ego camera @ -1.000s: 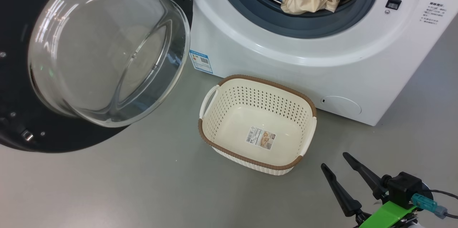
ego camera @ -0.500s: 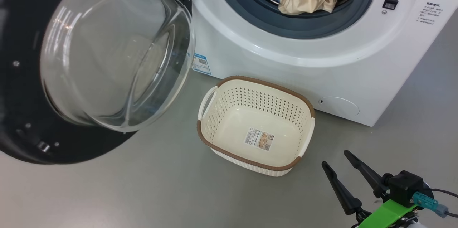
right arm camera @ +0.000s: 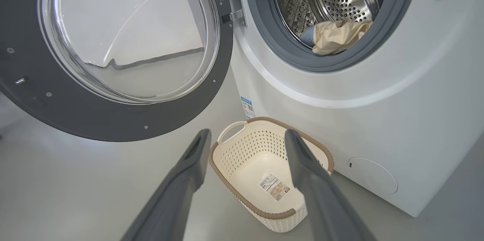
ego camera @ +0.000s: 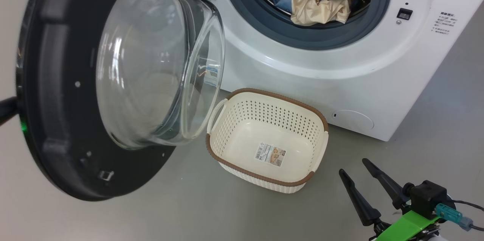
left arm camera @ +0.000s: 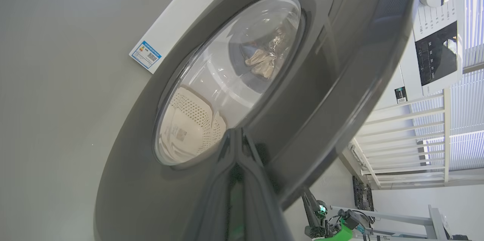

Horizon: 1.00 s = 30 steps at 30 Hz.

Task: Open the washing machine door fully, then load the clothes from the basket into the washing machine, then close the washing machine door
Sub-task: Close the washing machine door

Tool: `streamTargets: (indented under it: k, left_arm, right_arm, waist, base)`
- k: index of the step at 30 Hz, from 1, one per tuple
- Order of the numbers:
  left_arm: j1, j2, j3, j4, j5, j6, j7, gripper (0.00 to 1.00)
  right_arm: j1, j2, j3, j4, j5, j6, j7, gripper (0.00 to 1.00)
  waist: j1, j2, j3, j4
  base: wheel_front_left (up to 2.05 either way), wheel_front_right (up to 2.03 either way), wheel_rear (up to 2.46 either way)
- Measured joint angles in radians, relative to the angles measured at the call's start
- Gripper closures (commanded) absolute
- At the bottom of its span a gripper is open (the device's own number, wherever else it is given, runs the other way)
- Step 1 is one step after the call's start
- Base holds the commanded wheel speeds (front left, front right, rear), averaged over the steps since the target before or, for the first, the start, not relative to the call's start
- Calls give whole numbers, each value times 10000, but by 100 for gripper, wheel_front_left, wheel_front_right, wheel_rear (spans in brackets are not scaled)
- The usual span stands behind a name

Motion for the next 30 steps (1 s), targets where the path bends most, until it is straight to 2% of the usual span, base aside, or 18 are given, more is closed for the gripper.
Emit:
streamTargets:
  k: [7,20,30]
  left_arm:
    - [744,-86,-261,-1632,-591,0,744,100]
    - [1103,-1074,-600,-3494,-1467,0,1361,100]
    - [1061,-1952,-1243,-3871,-901,0,920,100]
  right_arm:
    - [35,98,-199,-17,-27,0,0,0]
    - [290,403,-495,-77,-196,0,0,0]
    - [389,518,-669,-174,-222,0,0,0]
  waist:
    - [0,0,-168,-201]
    - [0,0,-348,-1028]
    - [0,0,-258,-1968]
  base:
    - [0,0,0]
    - [0,0,0]
    - [0,0,0]
